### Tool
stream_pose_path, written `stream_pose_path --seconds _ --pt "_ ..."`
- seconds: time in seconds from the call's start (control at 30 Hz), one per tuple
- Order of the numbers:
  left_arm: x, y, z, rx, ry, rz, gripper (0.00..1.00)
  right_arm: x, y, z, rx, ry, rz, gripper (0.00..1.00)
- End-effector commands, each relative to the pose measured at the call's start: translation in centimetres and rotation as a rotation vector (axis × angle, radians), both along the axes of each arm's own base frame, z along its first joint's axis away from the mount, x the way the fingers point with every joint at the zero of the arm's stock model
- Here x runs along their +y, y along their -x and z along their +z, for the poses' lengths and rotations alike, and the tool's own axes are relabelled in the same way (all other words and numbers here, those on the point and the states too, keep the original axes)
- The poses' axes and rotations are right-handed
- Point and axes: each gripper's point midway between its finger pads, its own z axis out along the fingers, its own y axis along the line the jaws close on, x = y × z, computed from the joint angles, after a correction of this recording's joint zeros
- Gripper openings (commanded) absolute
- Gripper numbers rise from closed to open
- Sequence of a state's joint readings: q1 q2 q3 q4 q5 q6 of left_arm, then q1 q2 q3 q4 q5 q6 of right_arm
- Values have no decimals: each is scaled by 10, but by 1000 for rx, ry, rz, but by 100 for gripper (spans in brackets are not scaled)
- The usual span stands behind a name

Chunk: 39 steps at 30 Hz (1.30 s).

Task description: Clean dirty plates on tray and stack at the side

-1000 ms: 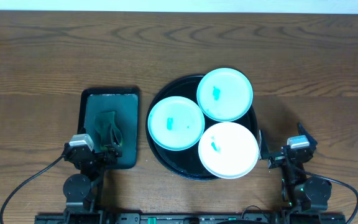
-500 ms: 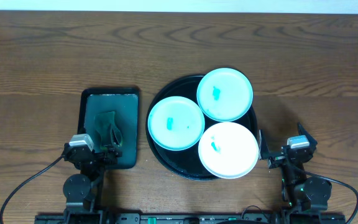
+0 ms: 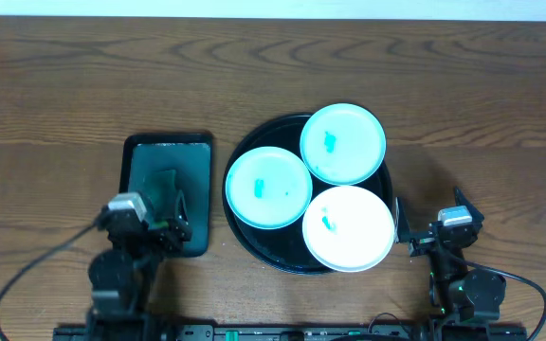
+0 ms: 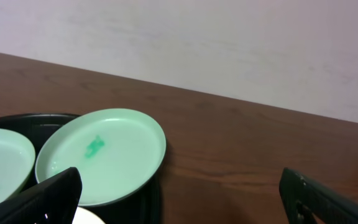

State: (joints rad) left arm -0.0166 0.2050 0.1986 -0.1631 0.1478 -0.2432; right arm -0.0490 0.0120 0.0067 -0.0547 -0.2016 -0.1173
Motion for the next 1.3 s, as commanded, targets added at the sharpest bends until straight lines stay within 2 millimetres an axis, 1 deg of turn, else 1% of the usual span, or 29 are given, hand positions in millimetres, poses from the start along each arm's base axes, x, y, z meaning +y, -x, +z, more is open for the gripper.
stream_pose_path --seconds 0.0,0.23,0.37,0.43,0.53,0.6,0.87,0.93,1.0,1.07,1.1,1.13,1.2,1.27 --pt "-2 -13 28 116 16 -7 82 0 0 -1 -1 11 -2 99" --pt "-4 -50 40 506 27 -7 82 0 0 -1 -1 11 -2 99" --pt "-10 -62 41 719 44 -30 82 0 0 -1 -1 11 -2 99" --pt "-15 -66 38 783 64 -54 82 0 0 -1 -1 11 -2 99" --pt "-23 -69 31 825 93 -89 82 0 0 -1 -1 11 -2 99" --pt "-23 -69 28 837 93 -90 82 0 0 0 -2 12 -1 99" --pt "-22 -68 27 841 92 -87 82 -1 0 1 -9 11 -9 99" --pt "-22 -68 27 842 92 -87 82 8 1 9 -41 8 42 99" --pt "-22 -68 27 842 92 -87 82 21 4 24 -100 4 120 99" --pt "-22 -68 27 842 92 -87 82 36 11 42 -164 -42 218 99" --pt "-22 -68 27 842 92 -87 82 42 14 47 -175 -67 251 99" --pt "-22 -68 27 842 92 -87 82 47 17 50 -169 -102 284 99" --pt "-22 -69 27 841 92 -87 82 52 20 49 -127 -150 321 99" --pt "-22 -69 27 840 92 -87 82 58 23 47 -73 -160 355 99"
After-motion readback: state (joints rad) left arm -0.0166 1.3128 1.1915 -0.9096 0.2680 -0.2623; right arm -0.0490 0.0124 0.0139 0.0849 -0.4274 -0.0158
